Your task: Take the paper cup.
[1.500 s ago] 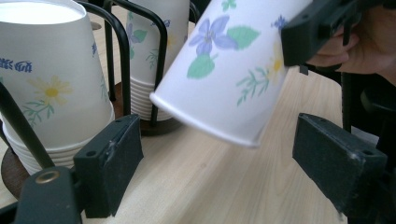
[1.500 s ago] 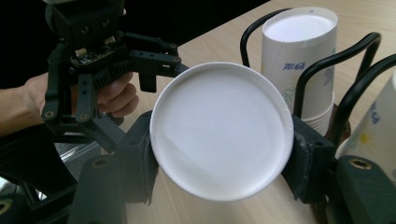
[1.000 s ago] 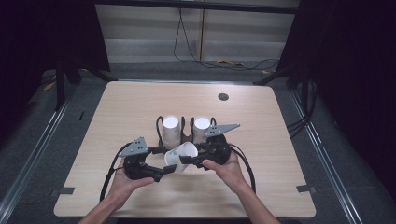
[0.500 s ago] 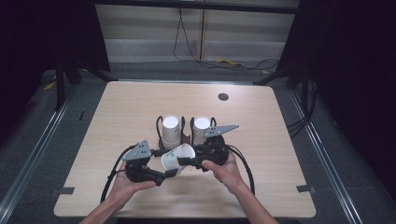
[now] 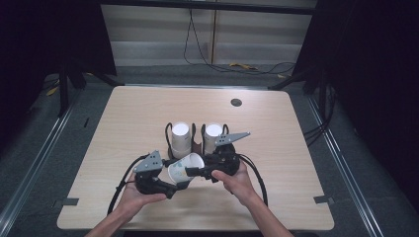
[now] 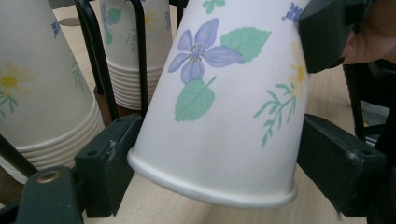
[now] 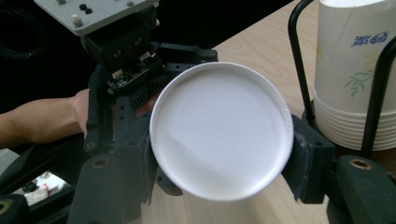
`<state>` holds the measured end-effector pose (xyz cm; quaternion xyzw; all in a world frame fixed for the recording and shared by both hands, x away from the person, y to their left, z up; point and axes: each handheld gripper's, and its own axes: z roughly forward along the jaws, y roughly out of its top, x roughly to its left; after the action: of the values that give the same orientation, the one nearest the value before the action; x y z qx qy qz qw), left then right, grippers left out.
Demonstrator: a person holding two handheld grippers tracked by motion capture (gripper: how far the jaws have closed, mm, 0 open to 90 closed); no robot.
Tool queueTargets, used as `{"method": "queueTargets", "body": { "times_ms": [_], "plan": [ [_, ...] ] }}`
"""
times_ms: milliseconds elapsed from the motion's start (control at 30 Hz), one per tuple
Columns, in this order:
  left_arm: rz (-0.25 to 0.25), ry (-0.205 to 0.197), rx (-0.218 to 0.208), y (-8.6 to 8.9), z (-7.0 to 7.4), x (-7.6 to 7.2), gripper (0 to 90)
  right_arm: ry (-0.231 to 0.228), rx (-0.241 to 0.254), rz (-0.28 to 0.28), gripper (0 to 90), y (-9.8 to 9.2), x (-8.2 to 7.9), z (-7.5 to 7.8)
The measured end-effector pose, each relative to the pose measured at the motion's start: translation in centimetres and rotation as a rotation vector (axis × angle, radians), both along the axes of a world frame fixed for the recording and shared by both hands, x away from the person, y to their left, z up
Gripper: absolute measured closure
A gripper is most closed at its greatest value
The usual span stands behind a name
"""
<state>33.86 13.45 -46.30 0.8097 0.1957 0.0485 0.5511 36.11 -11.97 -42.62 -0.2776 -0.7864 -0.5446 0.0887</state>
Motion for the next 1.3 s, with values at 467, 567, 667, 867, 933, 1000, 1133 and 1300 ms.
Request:
{"method": "queueTargets", "body": {
  "times_ms": [467,567,667,867,933,1000,1133,1300],
  "plan": [
    [-0.008,-0.033,0.012,-0.23,-0.14,-0.35,19.5,0.007,-0.007,0.029,37.2,0.25,0.09,0.31],
    [-0.010,-0.042,0.015,-0.17,-0.09,-0.38,21.0,0.009,-0.009,0.036,37.1,0.24,0.11,0.37],
    [-0.010,-0.043,0.013,-0.16,-0.10,-0.36,20.9,0.003,-0.016,0.039,36.9,0.30,0.14,0.48],
    [-0.012,-0.047,0.009,-0.21,-0.16,-0.41,20.4,-0.001,-0.036,0.051,36.8,0.33,0.18,0.70],
    [-0.014,-0.050,0.013,-0.18,-0.18,-0.39,20.4,0.005,-0.040,0.055,36.7,0.38,0.22,0.72],
    [-0.013,-0.053,0.010,-0.17,-0.26,-0.43,20.4,0.014,-0.041,0.055,36.8,0.37,0.28,0.63],
    [-0.008,-0.058,0.013,-0.16,-0.26,-0.43,21.1,0.015,-0.043,0.055,36.5,0.37,0.30,0.57],
    [-0.008,-0.068,0.009,-0.04,-0.28,-0.36,24.6,0.005,-0.037,0.048,33.9,0.27,0.32,0.58]
  ]
}}
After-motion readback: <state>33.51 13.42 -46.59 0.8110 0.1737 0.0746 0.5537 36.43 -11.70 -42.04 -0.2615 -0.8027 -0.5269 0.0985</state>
